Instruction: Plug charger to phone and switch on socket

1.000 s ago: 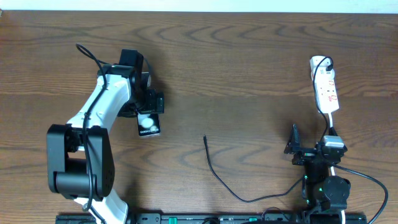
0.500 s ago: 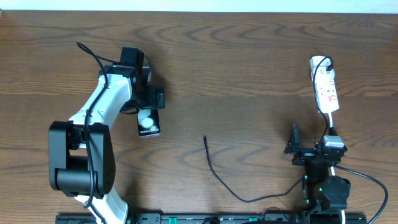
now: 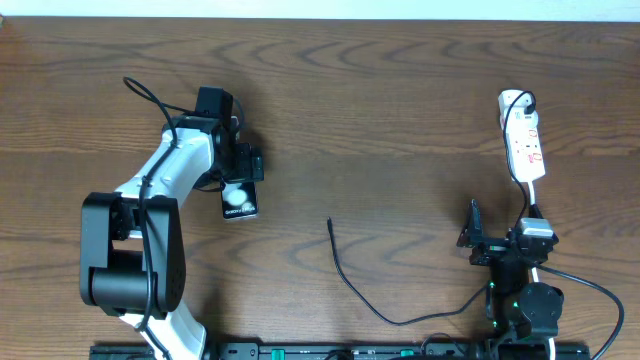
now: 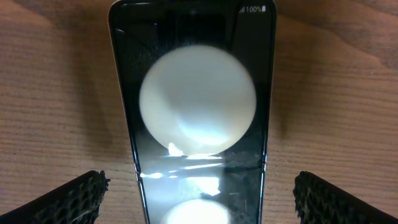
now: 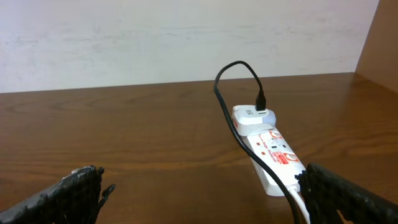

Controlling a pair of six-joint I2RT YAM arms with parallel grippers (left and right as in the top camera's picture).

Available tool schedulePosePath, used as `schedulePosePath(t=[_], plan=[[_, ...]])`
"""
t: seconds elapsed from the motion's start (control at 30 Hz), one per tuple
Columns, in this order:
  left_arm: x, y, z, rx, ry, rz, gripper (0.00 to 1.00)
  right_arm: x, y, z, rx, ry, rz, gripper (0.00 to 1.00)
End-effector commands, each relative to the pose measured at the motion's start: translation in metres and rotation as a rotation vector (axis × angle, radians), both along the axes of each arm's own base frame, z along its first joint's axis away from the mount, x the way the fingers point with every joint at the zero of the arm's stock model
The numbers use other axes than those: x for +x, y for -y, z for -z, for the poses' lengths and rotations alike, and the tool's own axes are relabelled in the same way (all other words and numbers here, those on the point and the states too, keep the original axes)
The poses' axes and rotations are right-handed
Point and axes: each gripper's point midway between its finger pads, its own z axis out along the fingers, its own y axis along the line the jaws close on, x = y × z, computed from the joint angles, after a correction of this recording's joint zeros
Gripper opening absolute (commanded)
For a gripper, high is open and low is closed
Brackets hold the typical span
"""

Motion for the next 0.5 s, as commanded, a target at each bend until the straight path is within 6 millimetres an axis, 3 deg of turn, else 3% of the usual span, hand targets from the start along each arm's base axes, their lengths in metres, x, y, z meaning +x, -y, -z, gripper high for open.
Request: schedulePosePath(t=[0.0, 0.47], plan=[[-0.0011, -0.0020, 0.0063, 0.012, -0.012, -0.014, 0.98, -0.0002, -0.0012, 0.0003, 0.012, 0.001, -0.001, 0.99], [0.0038, -0.0018, 0.0059, 0.006, 0.005, -0.049, 0.98, -0.0002, -0.0012, 0.0003, 0.012, 0.001, -0.001, 0.99]])
